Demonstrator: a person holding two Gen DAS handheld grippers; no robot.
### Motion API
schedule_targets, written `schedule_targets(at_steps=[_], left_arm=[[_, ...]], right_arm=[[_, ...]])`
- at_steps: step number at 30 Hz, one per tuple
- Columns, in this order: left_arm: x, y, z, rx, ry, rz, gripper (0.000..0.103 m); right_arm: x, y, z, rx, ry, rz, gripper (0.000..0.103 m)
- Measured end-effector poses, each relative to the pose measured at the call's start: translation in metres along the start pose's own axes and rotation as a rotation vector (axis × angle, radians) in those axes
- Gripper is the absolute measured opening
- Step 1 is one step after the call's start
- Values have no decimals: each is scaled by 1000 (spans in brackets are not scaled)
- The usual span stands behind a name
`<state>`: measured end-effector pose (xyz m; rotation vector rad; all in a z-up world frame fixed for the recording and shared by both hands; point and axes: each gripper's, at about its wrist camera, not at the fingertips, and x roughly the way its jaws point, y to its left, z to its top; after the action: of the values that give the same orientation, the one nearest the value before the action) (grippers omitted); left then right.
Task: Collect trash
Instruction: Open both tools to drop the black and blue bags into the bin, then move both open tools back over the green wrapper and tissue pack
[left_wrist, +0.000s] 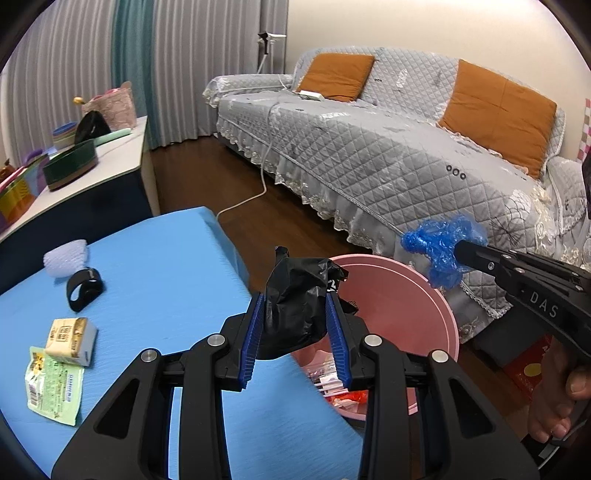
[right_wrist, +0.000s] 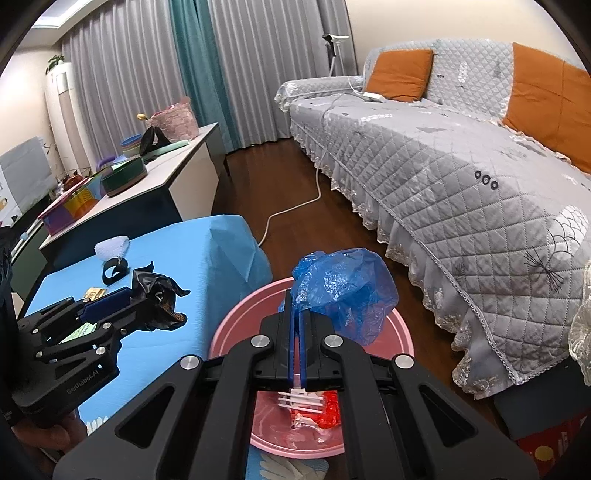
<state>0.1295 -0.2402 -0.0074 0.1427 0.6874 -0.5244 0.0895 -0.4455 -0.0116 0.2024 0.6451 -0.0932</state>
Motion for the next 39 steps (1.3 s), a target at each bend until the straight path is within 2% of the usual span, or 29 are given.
schedule_targets(at_steps=[16,17,19,20,22,23,27,39], left_arm=[[16,-16,3,9,25,-21,35],[17,-18,5,9,28,-25,35],[22,-18,6,-2,47,-39,43],[24,-18,7,-10,53,-48,48],[24,-17,5,-17,55,-52,48],[23,-17,5,-15,54,-52,48],[18,-10,3,-18,46,-42,48],[-6,29,2,-65,3,18,48]], right_arm=[[2,-7,1,7,2,-9,2],[3,-8,1,11,4,-8,6],[5,-10,1,25,8,-16,9],[6,-11,1,32,11,-18,18],[8,-14,2,53,13,-17,29],[8,-15,2,57,13,-19,32],[8,-16,4,66,8,-24,36],[9,11,7,47,-1,-2,37]])
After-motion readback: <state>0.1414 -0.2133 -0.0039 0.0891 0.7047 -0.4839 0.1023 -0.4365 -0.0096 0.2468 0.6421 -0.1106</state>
